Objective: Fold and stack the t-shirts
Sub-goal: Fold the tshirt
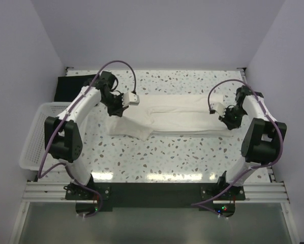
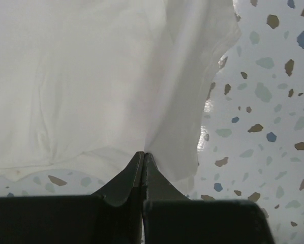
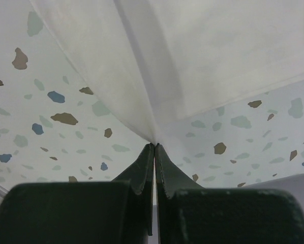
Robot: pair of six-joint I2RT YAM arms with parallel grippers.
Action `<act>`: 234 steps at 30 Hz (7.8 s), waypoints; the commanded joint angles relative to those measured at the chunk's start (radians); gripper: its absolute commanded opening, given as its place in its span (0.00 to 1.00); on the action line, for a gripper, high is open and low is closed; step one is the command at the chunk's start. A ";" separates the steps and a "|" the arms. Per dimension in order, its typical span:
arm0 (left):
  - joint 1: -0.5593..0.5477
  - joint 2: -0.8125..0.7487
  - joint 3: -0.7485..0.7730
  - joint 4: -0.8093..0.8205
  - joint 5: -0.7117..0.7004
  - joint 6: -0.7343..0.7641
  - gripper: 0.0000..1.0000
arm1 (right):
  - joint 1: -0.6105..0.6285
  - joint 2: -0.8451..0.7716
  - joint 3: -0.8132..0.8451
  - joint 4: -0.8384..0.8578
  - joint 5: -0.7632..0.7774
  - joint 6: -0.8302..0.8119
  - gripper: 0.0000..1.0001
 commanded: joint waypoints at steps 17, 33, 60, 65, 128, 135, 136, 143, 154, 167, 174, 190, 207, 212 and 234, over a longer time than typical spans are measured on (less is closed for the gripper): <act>0.026 0.406 0.555 -0.143 -0.024 0.133 0.00 | 0.006 0.219 0.247 -0.039 -0.008 0.055 0.00; 0.055 0.461 0.583 -0.122 -0.044 0.133 0.00 | 0.032 0.351 0.408 -0.060 0.012 0.056 0.00; 0.158 0.365 0.466 -0.047 0.019 -0.232 0.58 | -0.043 0.375 0.557 -0.269 -0.114 0.410 0.68; 0.189 0.264 0.231 0.068 0.033 -0.338 0.63 | -0.072 0.354 0.445 -0.217 -0.154 0.582 0.63; 0.190 0.136 -0.084 0.369 0.175 -0.828 0.55 | 0.417 -0.002 0.076 0.557 -0.416 1.599 0.57; 0.190 0.173 -0.121 0.383 0.178 -0.880 0.53 | 0.593 0.119 0.017 0.748 -0.396 1.885 0.57; 0.190 0.182 -0.129 0.384 0.178 -0.886 0.53 | 0.610 0.137 0.014 0.760 -0.390 1.906 0.57; 0.190 0.213 -0.144 0.404 0.145 -0.915 0.52 | 0.745 0.240 0.026 0.836 -0.353 2.070 0.56; 0.190 0.233 -0.161 0.424 0.161 -0.943 0.50 | 0.774 0.369 0.071 0.892 -0.388 2.187 0.41; 0.190 0.193 -0.215 0.443 0.157 -0.949 0.50 | 0.776 0.392 0.114 0.903 -0.465 2.207 0.28; 0.190 0.205 -0.175 0.444 0.160 -0.958 0.49 | 0.774 0.374 0.105 0.880 -0.470 2.199 0.25; 0.190 0.202 -0.077 0.383 0.223 -0.949 0.00 | 0.722 0.359 0.129 0.836 -0.517 2.170 0.00; 0.190 0.343 0.158 0.387 0.309 -1.008 0.00 | 0.647 0.463 0.269 0.833 -0.566 2.154 0.00; 0.190 0.412 0.236 0.409 0.323 -1.036 0.00 | 0.621 0.510 0.322 0.823 -0.579 2.120 0.00; 0.201 0.345 0.123 0.308 0.146 -0.975 0.00 | 0.635 0.507 0.263 0.750 -0.623 2.055 0.11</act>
